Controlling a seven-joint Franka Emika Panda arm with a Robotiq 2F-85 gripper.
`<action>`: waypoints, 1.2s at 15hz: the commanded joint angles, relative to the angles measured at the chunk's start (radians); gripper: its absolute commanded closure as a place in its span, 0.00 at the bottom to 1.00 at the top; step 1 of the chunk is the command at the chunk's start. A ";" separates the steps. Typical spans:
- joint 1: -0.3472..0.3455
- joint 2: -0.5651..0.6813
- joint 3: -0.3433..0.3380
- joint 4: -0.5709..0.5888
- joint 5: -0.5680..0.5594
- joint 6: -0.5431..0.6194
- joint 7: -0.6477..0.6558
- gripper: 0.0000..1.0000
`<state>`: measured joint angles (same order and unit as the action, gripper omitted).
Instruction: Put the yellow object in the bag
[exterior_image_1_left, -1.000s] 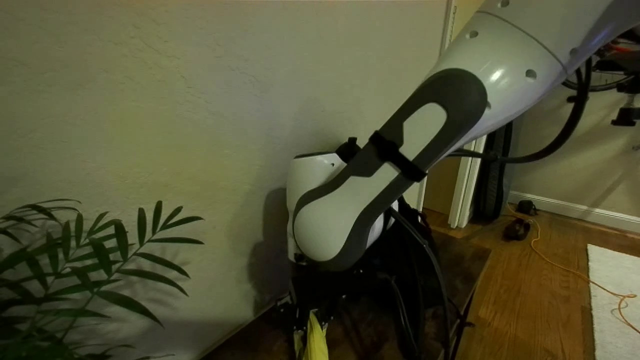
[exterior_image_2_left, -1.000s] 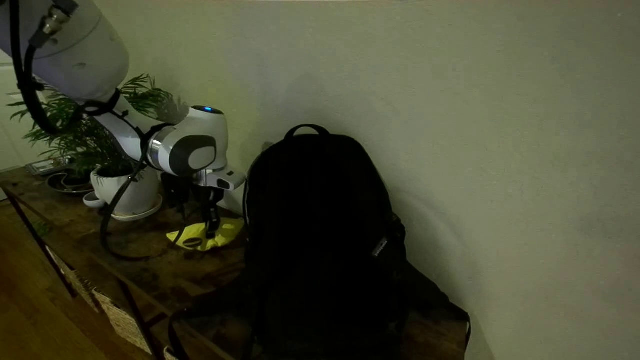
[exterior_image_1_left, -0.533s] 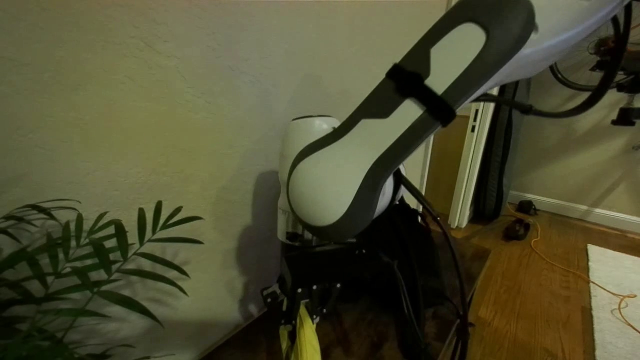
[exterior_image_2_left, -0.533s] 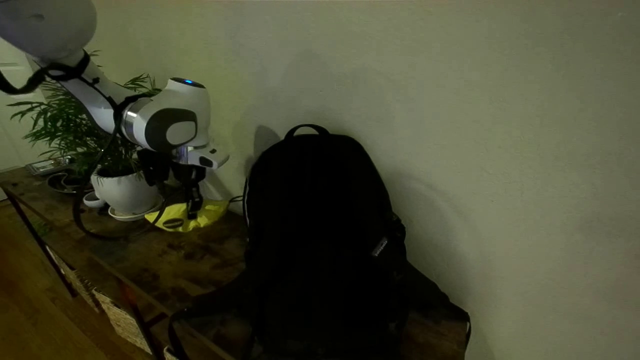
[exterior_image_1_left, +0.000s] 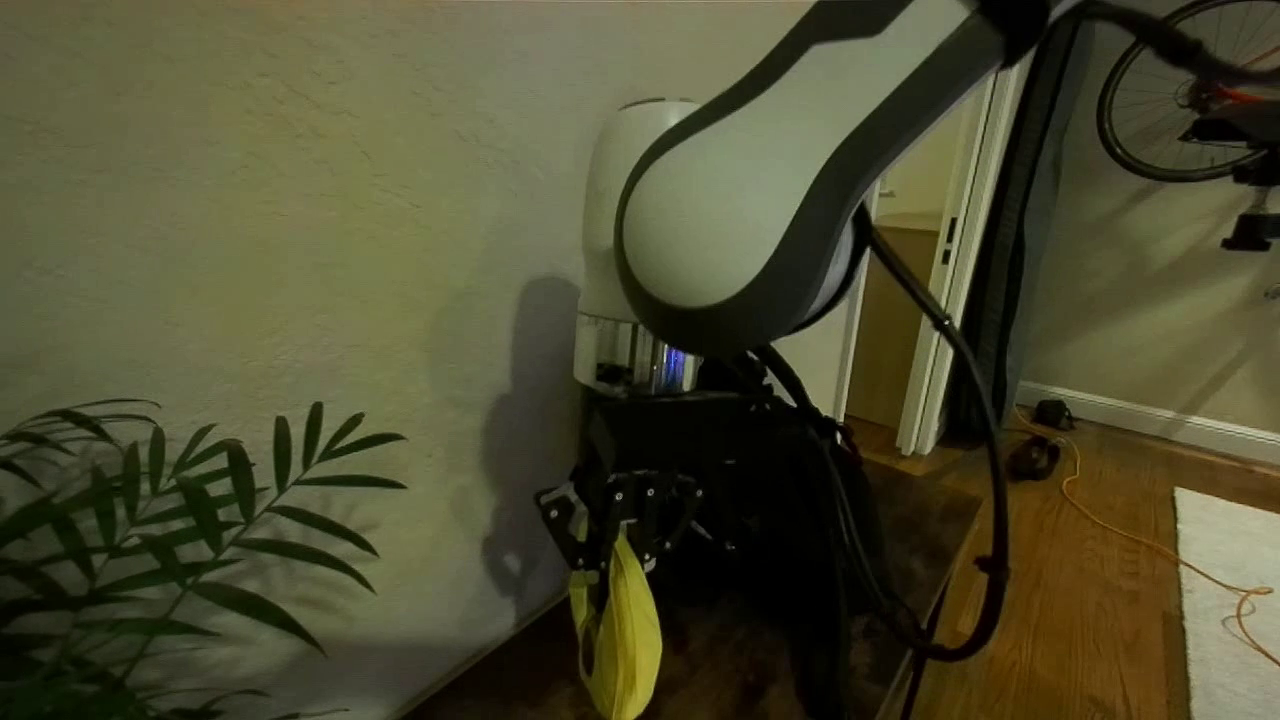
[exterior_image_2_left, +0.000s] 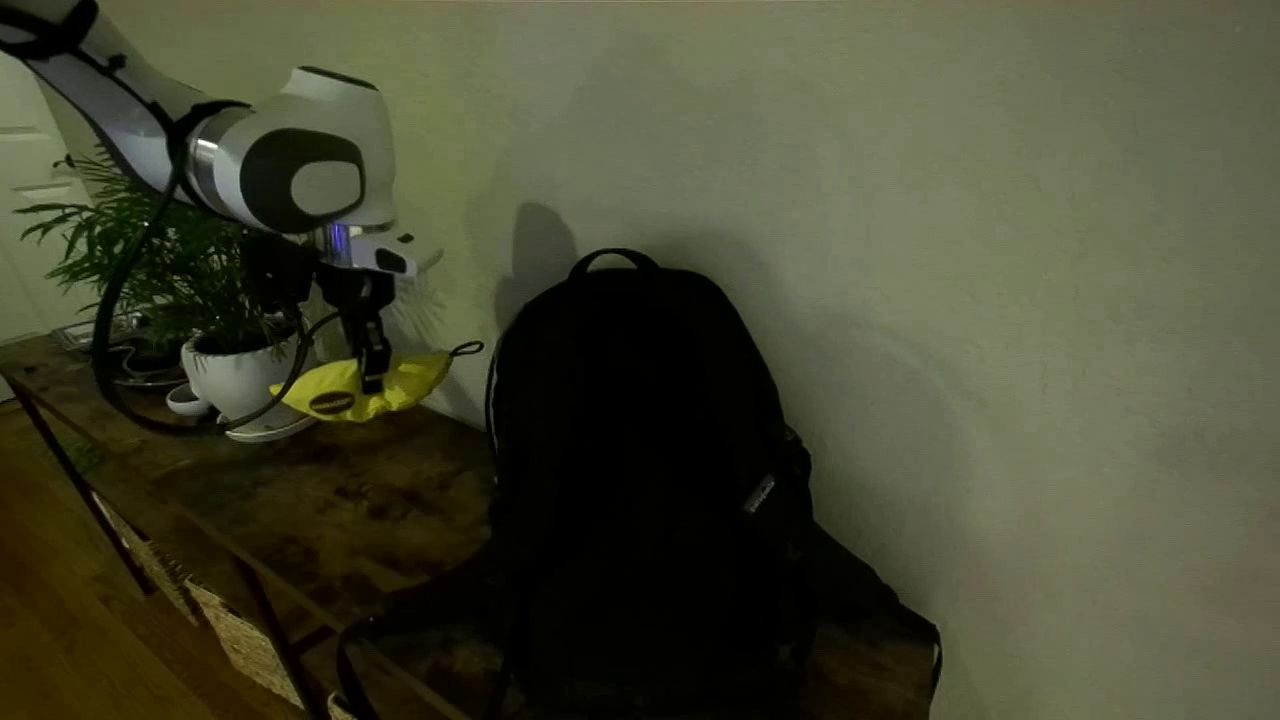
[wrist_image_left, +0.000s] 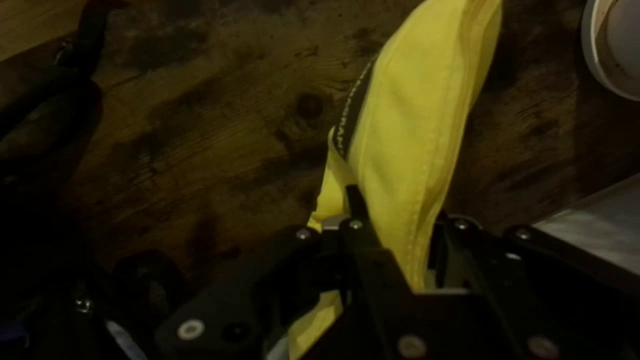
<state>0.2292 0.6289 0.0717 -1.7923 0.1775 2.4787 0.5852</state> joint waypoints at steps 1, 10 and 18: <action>0.030 -0.151 -0.045 -0.121 -0.029 -0.024 0.033 0.94; 0.032 -0.255 -0.112 -0.183 -0.184 -0.032 0.108 0.94; 0.011 -0.218 -0.165 -0.145 -0.296 0.000 0.136 0.94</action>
<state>0.2401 0.4380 -0.0721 -1.9214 -0.0766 2.4623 0.6933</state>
